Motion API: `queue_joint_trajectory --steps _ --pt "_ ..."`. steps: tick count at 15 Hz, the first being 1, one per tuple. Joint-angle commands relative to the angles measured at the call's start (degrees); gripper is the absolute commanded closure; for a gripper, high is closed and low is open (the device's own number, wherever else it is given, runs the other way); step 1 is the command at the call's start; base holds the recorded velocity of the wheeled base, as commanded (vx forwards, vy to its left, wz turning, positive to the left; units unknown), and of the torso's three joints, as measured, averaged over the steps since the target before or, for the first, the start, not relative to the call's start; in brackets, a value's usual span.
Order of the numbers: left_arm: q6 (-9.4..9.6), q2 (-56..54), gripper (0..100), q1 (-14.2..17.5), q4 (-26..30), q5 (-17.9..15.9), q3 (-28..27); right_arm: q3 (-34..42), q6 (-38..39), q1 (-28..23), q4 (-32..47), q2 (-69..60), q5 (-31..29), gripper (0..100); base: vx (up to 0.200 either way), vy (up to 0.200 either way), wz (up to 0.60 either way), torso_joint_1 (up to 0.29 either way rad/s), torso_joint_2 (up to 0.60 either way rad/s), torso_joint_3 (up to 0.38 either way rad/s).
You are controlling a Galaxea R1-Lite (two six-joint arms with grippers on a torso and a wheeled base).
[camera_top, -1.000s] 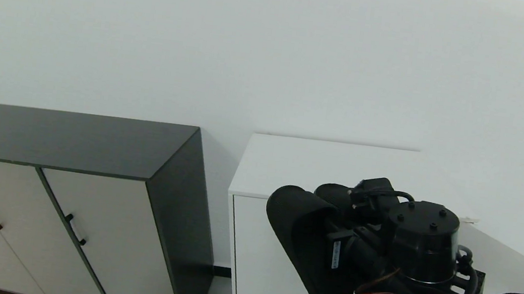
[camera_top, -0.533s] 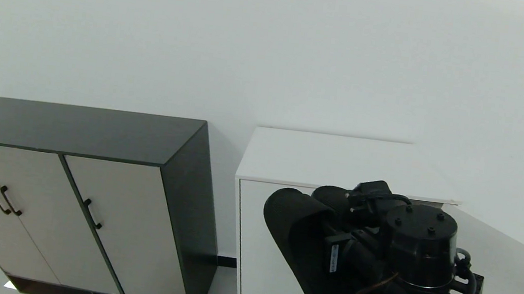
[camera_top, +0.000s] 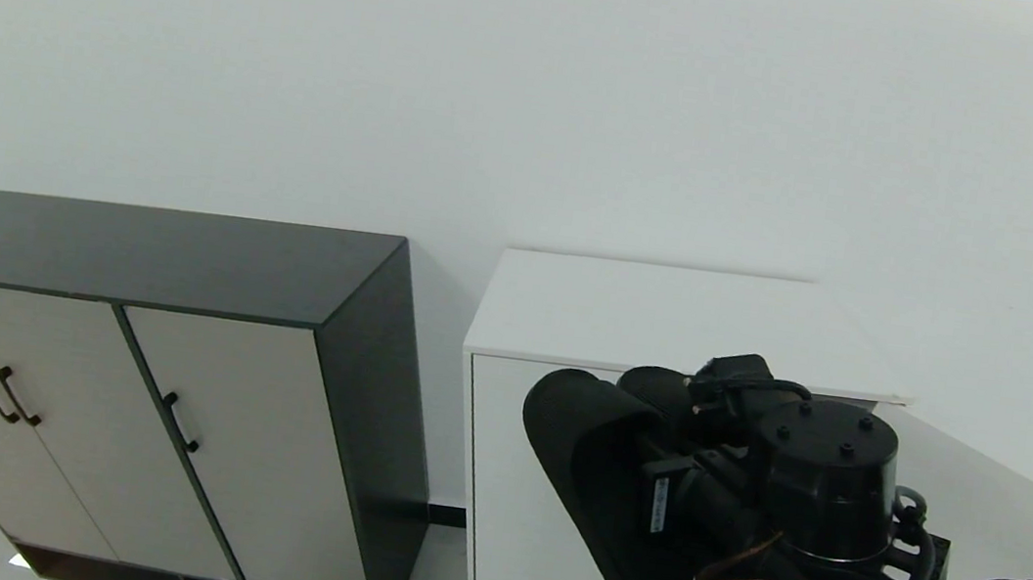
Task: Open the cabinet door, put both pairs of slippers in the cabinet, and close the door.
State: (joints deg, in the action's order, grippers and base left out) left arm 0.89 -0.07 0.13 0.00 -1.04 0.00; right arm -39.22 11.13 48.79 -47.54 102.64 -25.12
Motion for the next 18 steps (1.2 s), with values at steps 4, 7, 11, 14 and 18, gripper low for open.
queue_joint_trajectory --steps 4,7,11,14,18 --pt "-0.1 0.07 100 0.04 0.0 -0.02 0.0 -0.16 0.03 -0.01 -0.01 0.1 -0.01 100 0.0 0.0 0.0 0.0 0.0 0.0" --pt "-0.1 0.07 100 0.04 0.0 -0.02 0.0 -0.07 0.03 -0.01 -0.01 -0.08 -0.1 100 0.0 -0.2 0.0 -0.002 0.0 0.004" --pt "-0.1 0.07 100 0.04 0.0 -0.02 0.0 0.28 0.12 0.08 -0.01 -0.25 -0.1 100 0.0 -0.2 0.0 0.005 0.0 0.002" --pt "-0.1 0.07 100 0.04 0.0 -0.02 0.0 0.46 0.12 0.08 -0.01 -0.78 -0.01 100 0.0 -0.2 0.0 0.002 0.01 0.004" --pt "-0.1 0.07 100 0.04 0.0 -0.02 0.0 2.74 -0.23 0.08 -3.52 -0.69 0.16 100 0.0 -0.2 0.0 0.004 0.0 0.001"
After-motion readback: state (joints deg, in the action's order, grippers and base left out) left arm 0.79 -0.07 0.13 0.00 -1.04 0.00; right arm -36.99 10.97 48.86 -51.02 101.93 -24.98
